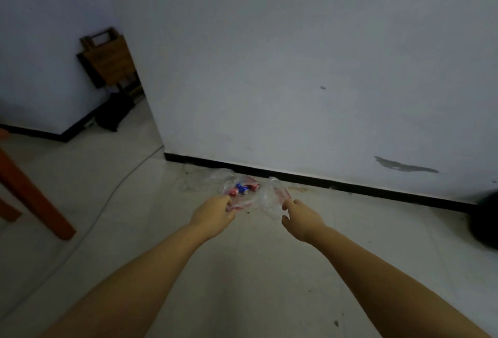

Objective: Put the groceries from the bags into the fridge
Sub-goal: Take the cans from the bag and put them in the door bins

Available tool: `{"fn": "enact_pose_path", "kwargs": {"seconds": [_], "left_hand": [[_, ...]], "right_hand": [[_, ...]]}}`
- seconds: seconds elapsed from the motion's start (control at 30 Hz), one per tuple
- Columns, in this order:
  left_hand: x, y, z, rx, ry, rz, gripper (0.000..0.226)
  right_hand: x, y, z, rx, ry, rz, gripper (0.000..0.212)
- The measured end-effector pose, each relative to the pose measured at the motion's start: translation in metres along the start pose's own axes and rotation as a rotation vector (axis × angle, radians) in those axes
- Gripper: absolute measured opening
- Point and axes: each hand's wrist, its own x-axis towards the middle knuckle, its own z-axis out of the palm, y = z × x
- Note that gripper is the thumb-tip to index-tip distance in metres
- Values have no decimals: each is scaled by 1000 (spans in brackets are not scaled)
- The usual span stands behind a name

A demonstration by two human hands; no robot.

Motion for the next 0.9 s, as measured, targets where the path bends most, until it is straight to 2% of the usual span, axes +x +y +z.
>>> {"fn": "enact_pose_path", "kwargs": {"seconds": [0.2,0.33,0.57,0.77,0.9], "left_hand": [[59,-47,-21,-29,-13,-78,29],[117,-80,-31,-30,-69,-89,30],[242,-110,-42,-15,-230,17,28],[332,-112,-13,-48,-379,21,30],[387,-109,28,-139,-423,-48,28]], "right_hand": [[95,-33,8,-35,-155,-10,37],[158,-55,10,-19,-186,-12,38],[254,-63,9,59,-197,141,38],[324,-47,23,98,-284,206,37],[391,-26,44,101,-377,184,36]]}}
